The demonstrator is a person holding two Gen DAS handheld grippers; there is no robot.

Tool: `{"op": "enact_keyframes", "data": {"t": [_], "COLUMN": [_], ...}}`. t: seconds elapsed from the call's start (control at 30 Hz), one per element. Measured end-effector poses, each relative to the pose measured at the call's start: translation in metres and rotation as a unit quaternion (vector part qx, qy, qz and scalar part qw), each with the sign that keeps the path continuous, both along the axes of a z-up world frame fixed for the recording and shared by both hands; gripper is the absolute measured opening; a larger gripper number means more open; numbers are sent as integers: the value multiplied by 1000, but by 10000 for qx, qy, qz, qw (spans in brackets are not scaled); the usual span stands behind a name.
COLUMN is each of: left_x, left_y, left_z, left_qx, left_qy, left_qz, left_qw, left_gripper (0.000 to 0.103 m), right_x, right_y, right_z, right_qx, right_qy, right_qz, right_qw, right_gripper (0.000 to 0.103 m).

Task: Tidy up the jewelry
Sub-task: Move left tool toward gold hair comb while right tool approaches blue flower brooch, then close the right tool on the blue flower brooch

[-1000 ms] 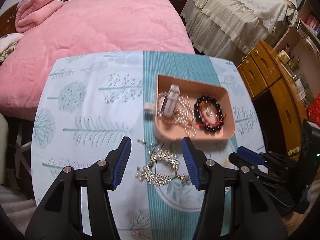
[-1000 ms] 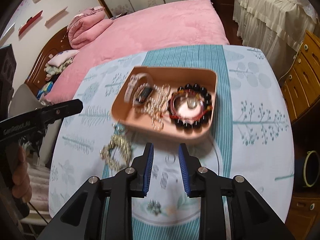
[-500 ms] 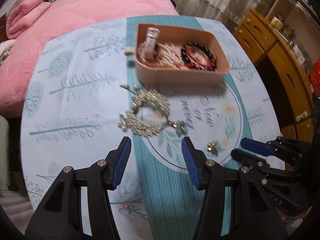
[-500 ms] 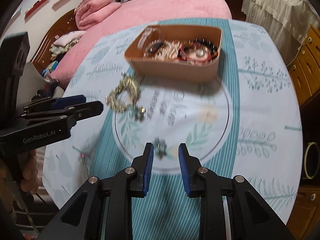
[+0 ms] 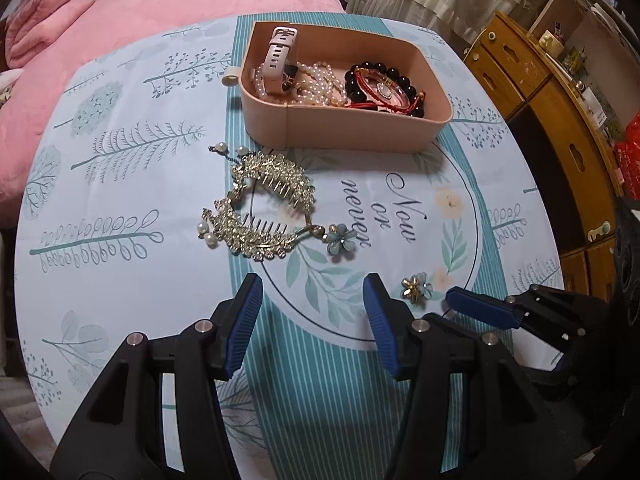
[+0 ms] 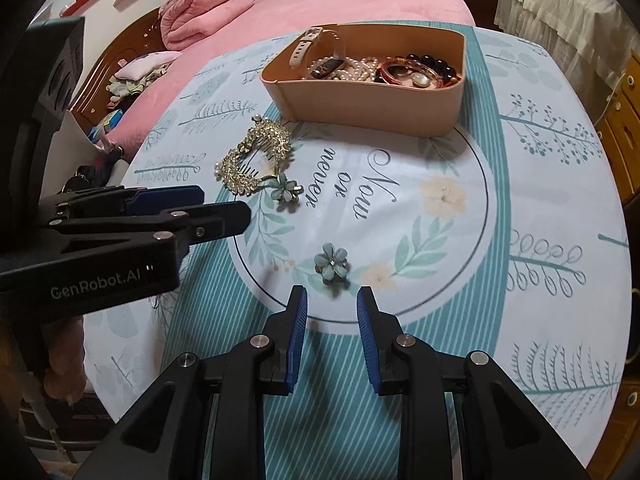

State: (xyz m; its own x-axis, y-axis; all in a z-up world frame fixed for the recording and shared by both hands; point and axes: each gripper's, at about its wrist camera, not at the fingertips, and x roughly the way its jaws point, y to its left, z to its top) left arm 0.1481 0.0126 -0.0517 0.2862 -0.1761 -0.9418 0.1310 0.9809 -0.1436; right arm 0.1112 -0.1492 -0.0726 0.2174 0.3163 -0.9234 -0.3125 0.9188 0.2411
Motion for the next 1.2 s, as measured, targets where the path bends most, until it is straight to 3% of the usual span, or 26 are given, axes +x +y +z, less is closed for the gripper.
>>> {"op": "enact_keyframes", "data": {"t": [0.37,0.43,0.5,0.77,0.97,1.2], "left_x": [12,13,15,24,28,32], "left_y": [0,-1,-2,-3,-17,-36], "left_z": [-10,-12,-14,-25,-29,-32], "left_qx": [-187,-214,-226,-389,-167,71], "left_qy": [177,208,230,291,202,171], "left_qz": [97,101,110,575,747,790], "left_qw": [9996,9995,9994,9972,9969,9967], "left_gripper": [49,49,49,49,49,35], "right_x": [14,15,15,32,33,27], "right_y": [17,18,19,-17,-29,-32], "right_z": [-11,-12,-12,-12,-13,-11], "right_qx": [-134,-246,-369,-373,-376,-344], "right_qy": [-305,-424,-518,-466,-476,-506], "right_qz": [127,140,190,-497,-591,-593], "right_qw": [9994,9987,9978,9970,9964,9964], "right_gripper": [26,17,17,17,17,17]}}
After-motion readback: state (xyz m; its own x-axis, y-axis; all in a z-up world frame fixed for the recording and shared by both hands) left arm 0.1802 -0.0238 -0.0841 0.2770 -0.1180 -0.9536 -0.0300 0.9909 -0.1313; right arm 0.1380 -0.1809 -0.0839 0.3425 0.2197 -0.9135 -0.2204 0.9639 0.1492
